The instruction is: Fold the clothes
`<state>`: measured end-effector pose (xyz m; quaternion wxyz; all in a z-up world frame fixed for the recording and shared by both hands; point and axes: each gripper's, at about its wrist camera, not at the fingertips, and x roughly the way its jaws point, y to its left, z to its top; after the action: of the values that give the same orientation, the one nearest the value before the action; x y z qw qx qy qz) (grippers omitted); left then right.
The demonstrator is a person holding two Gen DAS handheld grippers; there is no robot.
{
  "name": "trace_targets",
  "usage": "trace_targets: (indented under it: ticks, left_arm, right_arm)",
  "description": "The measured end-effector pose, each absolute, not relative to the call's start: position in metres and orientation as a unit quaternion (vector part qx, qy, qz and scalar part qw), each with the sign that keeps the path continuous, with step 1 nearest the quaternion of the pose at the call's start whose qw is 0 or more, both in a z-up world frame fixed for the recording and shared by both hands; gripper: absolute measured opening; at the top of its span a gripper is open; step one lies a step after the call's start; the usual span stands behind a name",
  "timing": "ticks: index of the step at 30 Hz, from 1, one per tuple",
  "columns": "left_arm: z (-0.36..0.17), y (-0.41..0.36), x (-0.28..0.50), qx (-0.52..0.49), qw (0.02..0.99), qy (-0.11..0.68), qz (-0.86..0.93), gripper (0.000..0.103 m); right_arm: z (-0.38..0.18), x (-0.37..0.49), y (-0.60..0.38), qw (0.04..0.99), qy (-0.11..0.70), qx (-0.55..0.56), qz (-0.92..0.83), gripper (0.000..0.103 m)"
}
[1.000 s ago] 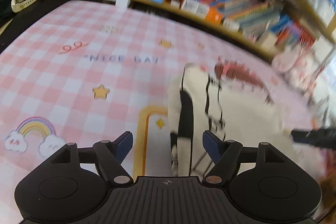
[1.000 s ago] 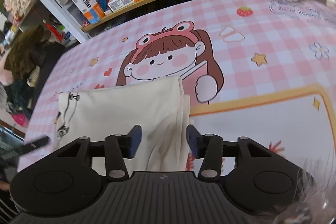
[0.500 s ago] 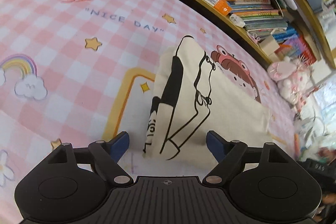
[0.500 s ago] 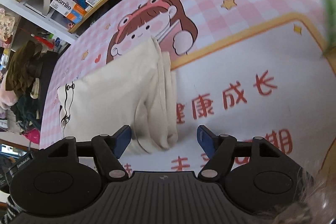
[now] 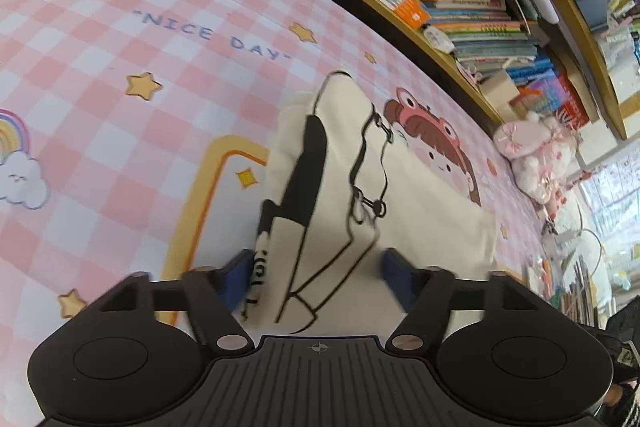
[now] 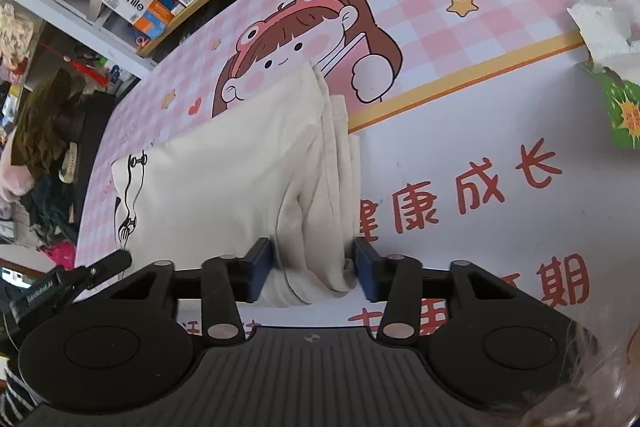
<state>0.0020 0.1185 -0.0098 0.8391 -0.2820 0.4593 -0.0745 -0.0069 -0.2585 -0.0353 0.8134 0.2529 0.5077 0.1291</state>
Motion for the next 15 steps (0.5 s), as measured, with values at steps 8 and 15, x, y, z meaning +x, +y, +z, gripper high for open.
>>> trace_targets:
  ticks: [8,15]
  left_arm:
    - [0.019,0.096,-0.007,-0.154,0.886,0.431,-0.075,0.018]
    - [0.001,0.130,0.006,-0.258,0.843,0.465,-0.081,0.029]
  right_arm:
    - [-0.001,-0.035,-0.210,0.889,0.423,0.072,0.158,0.017]
    - [-0.008,-0.026,-0.228,0.868,0.454,0.150,0.132,0.024]
